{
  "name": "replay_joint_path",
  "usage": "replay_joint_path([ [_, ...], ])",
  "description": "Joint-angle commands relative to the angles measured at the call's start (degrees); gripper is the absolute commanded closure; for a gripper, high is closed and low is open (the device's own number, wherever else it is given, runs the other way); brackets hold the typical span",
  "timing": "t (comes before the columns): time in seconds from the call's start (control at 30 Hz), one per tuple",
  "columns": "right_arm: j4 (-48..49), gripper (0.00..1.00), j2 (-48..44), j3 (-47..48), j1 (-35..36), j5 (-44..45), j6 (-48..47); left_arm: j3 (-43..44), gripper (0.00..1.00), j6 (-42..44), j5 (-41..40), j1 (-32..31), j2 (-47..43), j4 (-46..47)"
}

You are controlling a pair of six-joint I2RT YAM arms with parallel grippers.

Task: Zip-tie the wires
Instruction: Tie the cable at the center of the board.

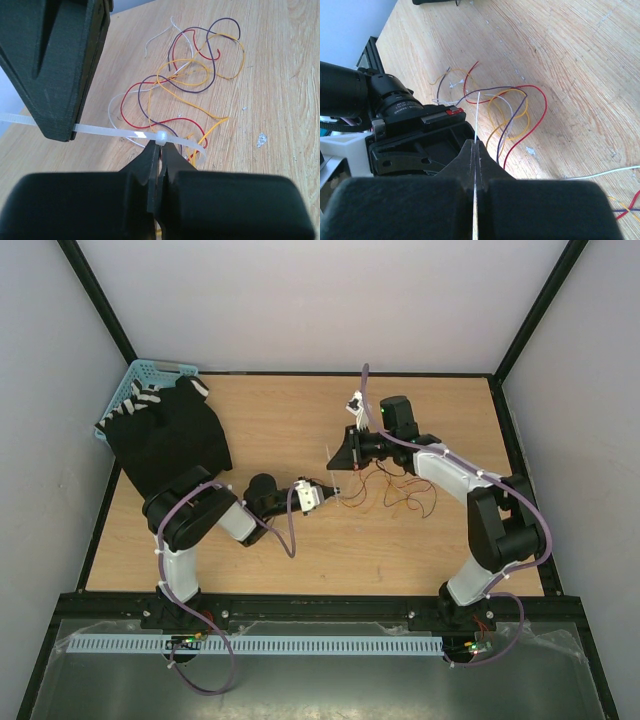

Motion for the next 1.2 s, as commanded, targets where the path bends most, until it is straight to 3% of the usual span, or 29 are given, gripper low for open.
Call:
replay_joint_path([
  [0.0, 4.51, 1.00, -2.55, -4.01, -0.46, 0.00, 0.48, -0.24, 0.94, -1.41, -2.69, -0.24, -0.44, -0.18],
  [0.13, 8.06, 1.00, -3.63, -7.96, -0.43, -0.21, 1.69, -1.31, 0.70, -1.71, -4.37, 0.23, -2.27, -0.18],
  [0.4, 9.06, 1.00, -3.20, -8.60, -0.46, -0.98, 1.91, -6.09, 0.40, -3.76, -8.29, 3.46, -9.48, -0.18],
  [0.5, 9.43, 1.00, -3.29, -8.30, -0.47, -1.05, 2.49, -7.87, 0.32, -10.16, -7.65, 7.22, -13.47, -0.18],
  [0.6, 9.53, 1.00, -3.50, -7.90, -0.46, -1.15, 3.87, -7.10, 0.24, -24.15, -0.87, 12.28, -16.96, -0.18],
  [0.7, 9.42, 1.00, -3.92, -7.53, -0.48, -1.07, 4.92, -4.26, 0.23, -36.29, 6.81, 14.68, -17.35, -0.18],
  [0.87, 9.40, 1.00, -5.27, -7.26, -0.51, -0.51, 5.95, -2.41, 0.24, -46.26, 11.21, 14.37, -15.94, -0.18],
  [1.17, 10.65, 1.00, -7.91, -7.66, -0.47, 0.20, 8.60, 0.39, 0.26, -55.53, 18.97, 11.98, -10.89, -0.18],
])
